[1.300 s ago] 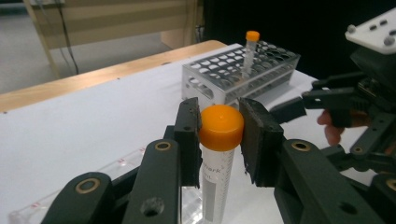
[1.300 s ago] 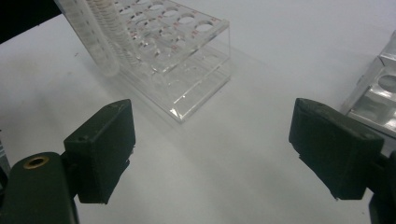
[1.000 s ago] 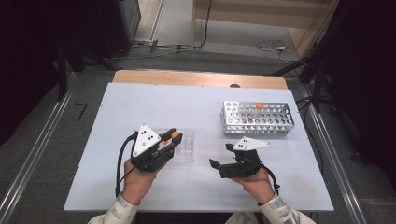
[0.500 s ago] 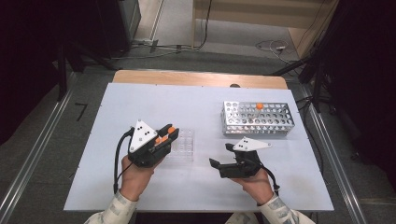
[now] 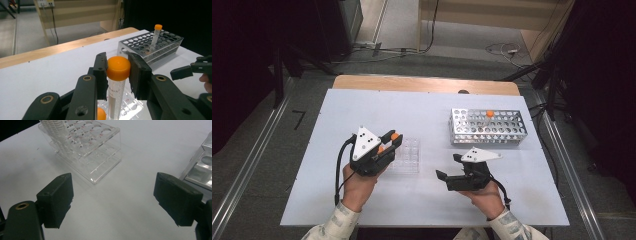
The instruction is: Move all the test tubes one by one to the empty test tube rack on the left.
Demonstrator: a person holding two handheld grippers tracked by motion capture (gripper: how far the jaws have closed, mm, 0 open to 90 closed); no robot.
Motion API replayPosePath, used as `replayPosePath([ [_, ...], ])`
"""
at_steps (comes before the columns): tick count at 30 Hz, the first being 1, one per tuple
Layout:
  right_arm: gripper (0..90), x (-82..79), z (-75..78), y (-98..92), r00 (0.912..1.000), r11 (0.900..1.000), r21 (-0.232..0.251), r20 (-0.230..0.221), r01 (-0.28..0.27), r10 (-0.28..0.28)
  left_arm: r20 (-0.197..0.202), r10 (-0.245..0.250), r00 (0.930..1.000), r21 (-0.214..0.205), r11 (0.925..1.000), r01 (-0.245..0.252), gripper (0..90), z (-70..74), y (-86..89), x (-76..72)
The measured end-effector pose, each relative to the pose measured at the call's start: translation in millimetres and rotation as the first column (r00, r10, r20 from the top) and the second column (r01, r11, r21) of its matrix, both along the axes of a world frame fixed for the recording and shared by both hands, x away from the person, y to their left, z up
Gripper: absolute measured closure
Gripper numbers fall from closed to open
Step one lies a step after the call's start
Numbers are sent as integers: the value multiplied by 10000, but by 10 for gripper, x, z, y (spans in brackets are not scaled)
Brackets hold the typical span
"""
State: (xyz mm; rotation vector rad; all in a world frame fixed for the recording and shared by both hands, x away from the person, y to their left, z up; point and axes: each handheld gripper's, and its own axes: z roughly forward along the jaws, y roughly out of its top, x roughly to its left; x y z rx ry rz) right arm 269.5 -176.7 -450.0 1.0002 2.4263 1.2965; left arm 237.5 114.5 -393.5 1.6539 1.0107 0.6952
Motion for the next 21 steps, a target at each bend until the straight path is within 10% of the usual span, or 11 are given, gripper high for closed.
replayPosePath([
  [21, 152, -1, -7, 3, 10000, 10000, -73, -11, -60, 60, -299, 138, 9995, 584, 9982, -120, 698, -258, -68, 25],
])
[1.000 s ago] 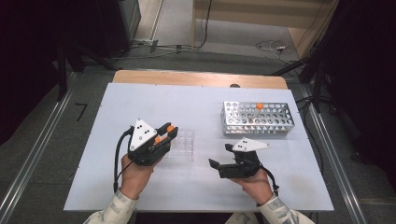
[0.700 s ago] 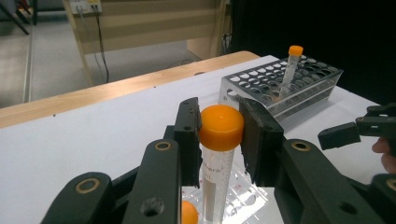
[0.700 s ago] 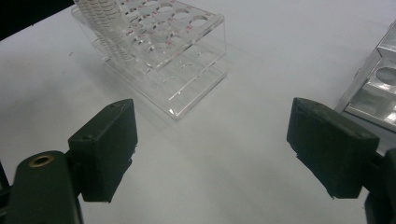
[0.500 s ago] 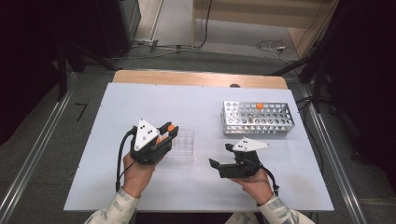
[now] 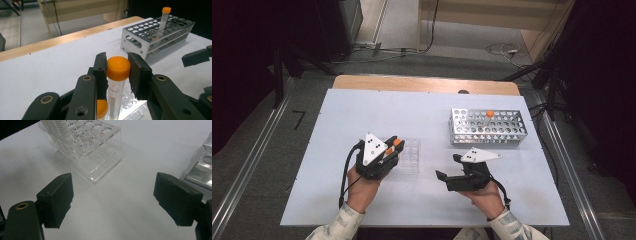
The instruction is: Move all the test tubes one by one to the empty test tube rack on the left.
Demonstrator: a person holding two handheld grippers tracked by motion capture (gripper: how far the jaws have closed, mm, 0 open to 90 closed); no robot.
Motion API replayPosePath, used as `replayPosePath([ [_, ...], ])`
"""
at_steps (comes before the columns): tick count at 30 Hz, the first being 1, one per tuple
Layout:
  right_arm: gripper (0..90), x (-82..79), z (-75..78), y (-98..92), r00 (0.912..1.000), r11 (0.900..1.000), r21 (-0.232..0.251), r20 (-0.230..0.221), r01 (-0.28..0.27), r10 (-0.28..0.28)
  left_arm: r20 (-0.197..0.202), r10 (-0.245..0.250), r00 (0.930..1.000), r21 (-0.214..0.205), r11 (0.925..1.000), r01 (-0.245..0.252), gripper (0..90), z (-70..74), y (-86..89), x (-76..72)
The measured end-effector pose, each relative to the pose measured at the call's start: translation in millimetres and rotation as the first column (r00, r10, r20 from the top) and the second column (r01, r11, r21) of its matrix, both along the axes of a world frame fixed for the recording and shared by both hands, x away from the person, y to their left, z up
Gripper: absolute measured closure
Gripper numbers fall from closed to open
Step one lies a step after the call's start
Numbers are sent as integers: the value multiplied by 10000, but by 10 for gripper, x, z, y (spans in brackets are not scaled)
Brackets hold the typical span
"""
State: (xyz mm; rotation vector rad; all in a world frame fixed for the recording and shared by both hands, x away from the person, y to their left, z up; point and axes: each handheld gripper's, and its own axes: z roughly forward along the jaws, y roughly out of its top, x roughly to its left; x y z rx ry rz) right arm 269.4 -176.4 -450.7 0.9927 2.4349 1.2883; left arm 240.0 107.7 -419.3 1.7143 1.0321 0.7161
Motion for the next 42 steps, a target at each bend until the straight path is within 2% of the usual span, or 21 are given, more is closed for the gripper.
replayPosePath([
  [10, 152, 2, -1, -2, 10000, 10000, -15, -8, 8, -8, -217, 3, 9998, 136, 9999, 0, 690, -74, 6, -10],
  [14, 152, 3, -9, 2, 10000, 10000, -33, -16, -17, 17, -270, -50, 9996, 87, 9999, 53, 654, -76, 5, -7],
  [19, 152, 3, -9, 2, 10000, 10000, -36, -15, -2, 2, -250, -122, 9996, -46, 9999, 121, 653, -63, 3, -18],
  [22, 152, 3, -5, -2, 10000, 10000, -4, -33, 60, -60, -199, -138, 9997, -140, 9998, 136, 612, -47, 4, -30],
  [26, 154, 8, 2, -14, 10000, 10000, 1, 15, 78, -78, -53, -56, 10000, -312, 9995, 54, 486, -28, -4, -52],
  [30, 154, 22, 16, -40, 9997, 9998, 11, 95, 212, -212, -123, 41, 9999, -364, 9993, -45, 350, -5, -20, -64],
  [33, 154, 48, 31, -80, 9989, 9991, 57, 161, 430, -431, -142, 192, 9997, -494, 9986, -199, 277, -1, -25, -66],
  [36, 166, 105, 55, -154, 9958, 9964, 26, 336, 850, -851, -177, 194, 9997, -558, 9982, -204, 258, 3, -18, -67],
  [38, 171, 156, 73, -227, 9920, 9928, 130, 405, 1192, -1197, -173, 220, 9996, -554, 9982, -229, 257, 0, -21, -65],
  [42, 178, 263, 97, -363, 9789, 9810, -1, 646, 1942, -1938, -121, 214, 9997, -578, 9981, -221, 258, 2, -33, -70],
])
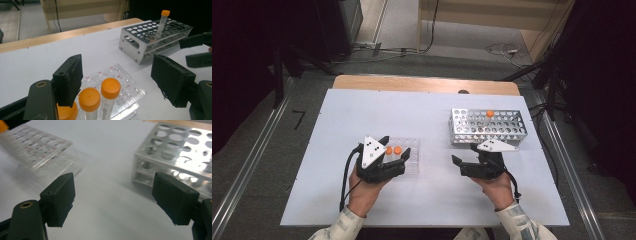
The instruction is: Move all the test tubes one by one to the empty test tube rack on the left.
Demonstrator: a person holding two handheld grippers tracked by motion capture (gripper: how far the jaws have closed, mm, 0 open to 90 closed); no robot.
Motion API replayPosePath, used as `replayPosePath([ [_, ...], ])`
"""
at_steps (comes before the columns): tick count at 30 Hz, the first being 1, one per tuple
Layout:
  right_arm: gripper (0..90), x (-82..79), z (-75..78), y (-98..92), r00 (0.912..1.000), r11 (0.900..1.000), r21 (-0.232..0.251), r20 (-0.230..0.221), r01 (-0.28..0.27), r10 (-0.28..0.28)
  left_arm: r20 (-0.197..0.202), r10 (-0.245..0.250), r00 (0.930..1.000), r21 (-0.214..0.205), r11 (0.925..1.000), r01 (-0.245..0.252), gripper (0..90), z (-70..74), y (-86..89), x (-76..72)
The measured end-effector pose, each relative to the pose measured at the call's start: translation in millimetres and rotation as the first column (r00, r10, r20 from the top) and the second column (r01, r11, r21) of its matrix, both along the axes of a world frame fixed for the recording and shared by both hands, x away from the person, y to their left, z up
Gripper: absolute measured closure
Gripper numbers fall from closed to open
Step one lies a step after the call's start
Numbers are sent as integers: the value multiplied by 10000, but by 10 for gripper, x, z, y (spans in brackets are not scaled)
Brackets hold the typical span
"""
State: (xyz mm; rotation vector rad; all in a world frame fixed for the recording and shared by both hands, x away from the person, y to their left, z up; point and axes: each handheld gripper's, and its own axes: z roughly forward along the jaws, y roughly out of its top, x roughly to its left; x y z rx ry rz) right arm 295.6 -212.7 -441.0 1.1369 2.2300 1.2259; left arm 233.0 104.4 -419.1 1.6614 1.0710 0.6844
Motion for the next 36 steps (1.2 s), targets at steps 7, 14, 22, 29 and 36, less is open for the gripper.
replayPosePath([
  [7, 181, 233, 76, -177, 9911, 9919, -173, 460, 1260, -1251, 23, 12, 10000, -8, 10000, -12, 258, 2, 5, -1],
  [14, 194, 468, 86, -276, 9738, 9748, -300, 624, 2210, -2189, 11, 24, 10000, -16, 10000, -24, 259, 8, 14, -5],
  [22, 267, 770, 56, -450, 9401, 9415, -96, 584, 3369, -3358, 48, 4, 10000, -76, 10000, -4, 259, 18, 20, -12],
  [29, 438, 909, -1, -457, 9394, 9414, -259, 805, 3362, -3333, 34, 5, 10000, -93, 10000, -5, 260, 18, 37, -8],
  [36, 553, 966, -33, -461, 9450, 9463, -214, 653, 3225, -3206, 20, -36, 10000, -78, 10000, 36, 261, 17, 26, -12],
])
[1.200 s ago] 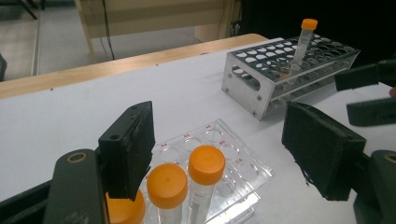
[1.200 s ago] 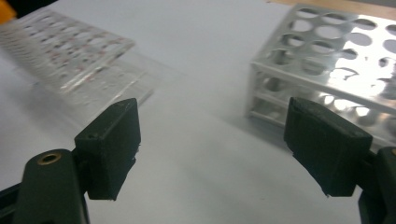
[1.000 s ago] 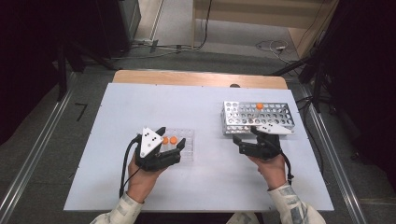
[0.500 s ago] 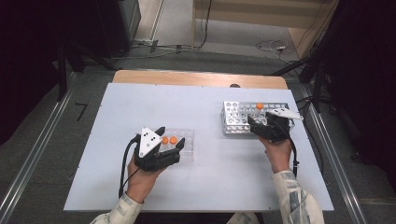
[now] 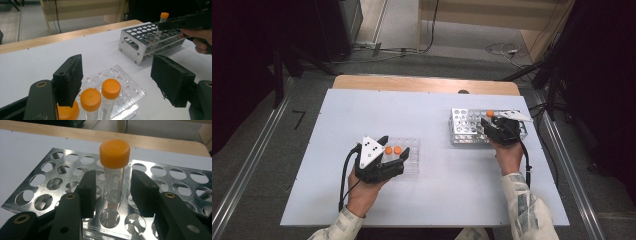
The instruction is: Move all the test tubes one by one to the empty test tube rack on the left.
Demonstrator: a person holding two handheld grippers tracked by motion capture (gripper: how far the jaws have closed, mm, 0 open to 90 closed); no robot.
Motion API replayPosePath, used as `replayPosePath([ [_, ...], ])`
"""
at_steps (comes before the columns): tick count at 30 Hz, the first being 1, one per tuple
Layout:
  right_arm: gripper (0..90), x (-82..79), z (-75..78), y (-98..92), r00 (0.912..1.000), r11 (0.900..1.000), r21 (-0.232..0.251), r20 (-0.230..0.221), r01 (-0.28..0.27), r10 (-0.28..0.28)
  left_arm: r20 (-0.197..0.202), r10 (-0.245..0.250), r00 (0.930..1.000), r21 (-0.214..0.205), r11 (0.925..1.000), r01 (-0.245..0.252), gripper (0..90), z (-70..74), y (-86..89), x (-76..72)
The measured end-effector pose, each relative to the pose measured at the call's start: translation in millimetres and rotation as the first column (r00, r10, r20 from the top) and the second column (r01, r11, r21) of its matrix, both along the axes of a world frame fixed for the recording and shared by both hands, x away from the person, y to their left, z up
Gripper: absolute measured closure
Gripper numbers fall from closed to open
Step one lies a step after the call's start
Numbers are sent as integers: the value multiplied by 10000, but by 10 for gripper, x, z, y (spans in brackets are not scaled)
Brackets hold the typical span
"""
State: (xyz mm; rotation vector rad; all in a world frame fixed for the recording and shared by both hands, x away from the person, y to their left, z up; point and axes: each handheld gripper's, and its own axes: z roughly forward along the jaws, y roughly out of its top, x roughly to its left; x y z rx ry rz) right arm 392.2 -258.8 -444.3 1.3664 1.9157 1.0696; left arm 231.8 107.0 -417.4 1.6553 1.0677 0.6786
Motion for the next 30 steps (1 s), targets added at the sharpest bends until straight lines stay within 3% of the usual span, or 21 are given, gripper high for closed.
replayPosePath([
  [9, 700, 36, -32, -2, 9999, 9999, 15, 91, -121, 121, -87, -31, 10000, 33, 10000, 31, 262, -17, -10, 5],
  [13, 713, 24, -6, -12, 9996, 9999, 25, 263, -103, 103, -99, -47, 9999, -19, 10000, 46, 262, -14, -8, 2],
  [30, 715, -83, 419, -40, 9934, 9995, 170, 1115, -284, 264, -43, -49, 10000, -90, 9999, 49, 250, -5, -5, -8],
])
